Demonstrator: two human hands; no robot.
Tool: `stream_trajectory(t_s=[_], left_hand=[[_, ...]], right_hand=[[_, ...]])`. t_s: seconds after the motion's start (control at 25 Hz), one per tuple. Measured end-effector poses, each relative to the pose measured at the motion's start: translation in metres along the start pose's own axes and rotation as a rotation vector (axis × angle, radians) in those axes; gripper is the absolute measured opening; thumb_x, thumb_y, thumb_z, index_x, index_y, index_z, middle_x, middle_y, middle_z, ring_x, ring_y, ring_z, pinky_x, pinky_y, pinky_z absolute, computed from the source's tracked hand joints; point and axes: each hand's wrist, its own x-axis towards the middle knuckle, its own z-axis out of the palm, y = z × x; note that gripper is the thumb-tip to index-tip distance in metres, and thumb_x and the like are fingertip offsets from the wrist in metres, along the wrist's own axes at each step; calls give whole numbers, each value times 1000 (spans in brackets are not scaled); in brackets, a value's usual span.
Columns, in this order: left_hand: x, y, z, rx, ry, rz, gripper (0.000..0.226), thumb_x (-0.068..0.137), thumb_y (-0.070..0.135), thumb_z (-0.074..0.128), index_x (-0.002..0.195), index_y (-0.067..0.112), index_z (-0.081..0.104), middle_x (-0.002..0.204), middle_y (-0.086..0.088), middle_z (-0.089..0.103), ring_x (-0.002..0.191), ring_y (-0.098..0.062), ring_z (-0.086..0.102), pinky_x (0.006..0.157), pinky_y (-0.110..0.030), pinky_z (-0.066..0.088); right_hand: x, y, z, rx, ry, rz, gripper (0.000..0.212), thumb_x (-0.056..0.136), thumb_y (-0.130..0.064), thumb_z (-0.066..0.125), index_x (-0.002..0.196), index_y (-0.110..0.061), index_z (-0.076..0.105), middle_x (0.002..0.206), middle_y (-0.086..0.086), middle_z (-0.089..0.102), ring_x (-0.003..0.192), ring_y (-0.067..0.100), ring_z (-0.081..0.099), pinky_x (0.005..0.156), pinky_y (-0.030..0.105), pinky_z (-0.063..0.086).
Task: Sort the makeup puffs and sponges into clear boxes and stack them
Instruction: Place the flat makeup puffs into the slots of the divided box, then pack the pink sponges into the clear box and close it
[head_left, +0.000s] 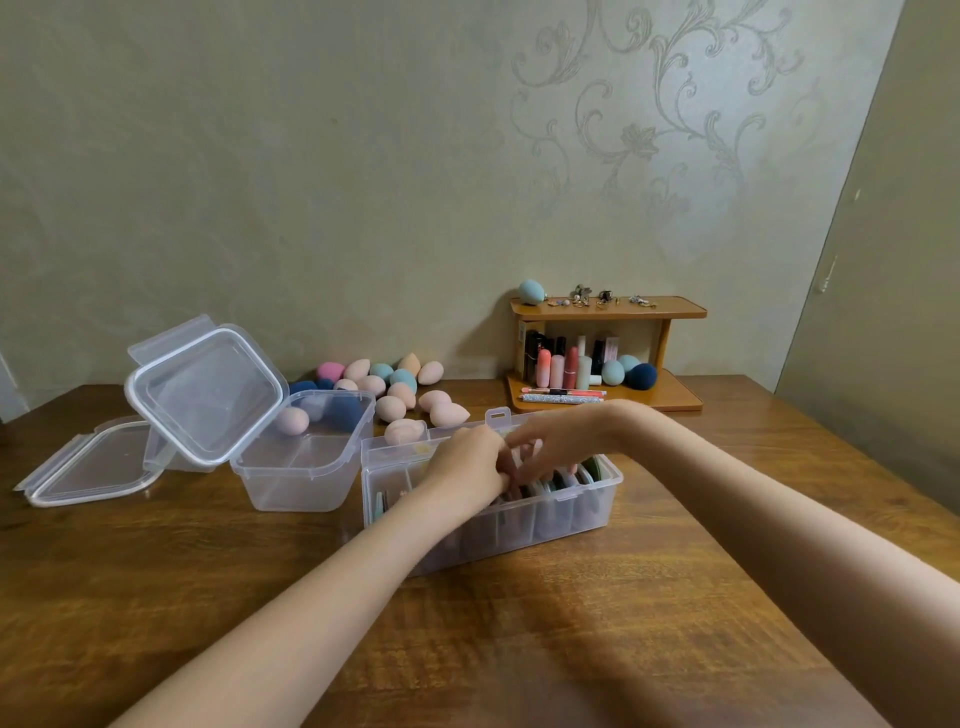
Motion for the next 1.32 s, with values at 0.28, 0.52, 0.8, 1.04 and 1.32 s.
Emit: stream_trajectory(t_s=[0.28, 0.52, 0.8, 1.04, 1.32], left_hand=[[2, -51, -37, -114, 230, -228, 27, 91, 24, 51, 116, 20, 60, 124, -6, 58, 110, -22, 54, 91, -36, 49], [-16, -62, -27, -271, 170, -363, 40, 95, 32, 49, 131, 19, 43, 137, -11, 40, 121, -25, 48, 87, -31, 47], [7, -14, -9, -562, 265, -394, 59, 94, 27, 51, 144, 17, 22, 146, -11, 30, 130, -26, 38, 95, -32, 37], [29, 15, -15, -910, 599, -297, 37, 90, 15, 51, 124, 14, 38, 126, -12, 48, 108, -24, 51, 78, -26, 41], [-4, -17, -4, -415, 428, 63, 16, 93, 21, 51, 97, 15, 65, 94, -1, 64, 93, -17, 60, 72, -27, 49]], right_hand=[[10, 62, -17, 368, 644, 294, 36, 99, -19, 40, 121, 4, 56, 112, 16, 62, 102, 25, 59, 85, 31, 50], [44, 62, 20, 779, 564, 325, 32, 96, -28, 48, 113, -2, 57, 99, 11, 61, 84, 18, 60, 70, 26, 51], [0, 105, 38, 595, 867, 264, 19, 90, -21, 58, 102, -7, 55, 98, 10, 61, 85, 20, 60, 74, 30, 51], [-25, 104, 9, 507, 1262, 91, 68, 78, -30, 71, 135, -11, 41, 132, 11, 53, 121, 26, 51, 103, 45, 44], [-53, 64, 6, 73, 540, 39, 33, 83, -44, 62, 105, -19, 68, 114, 2, 65, 86, 4, 54, 73, 20, 44]])
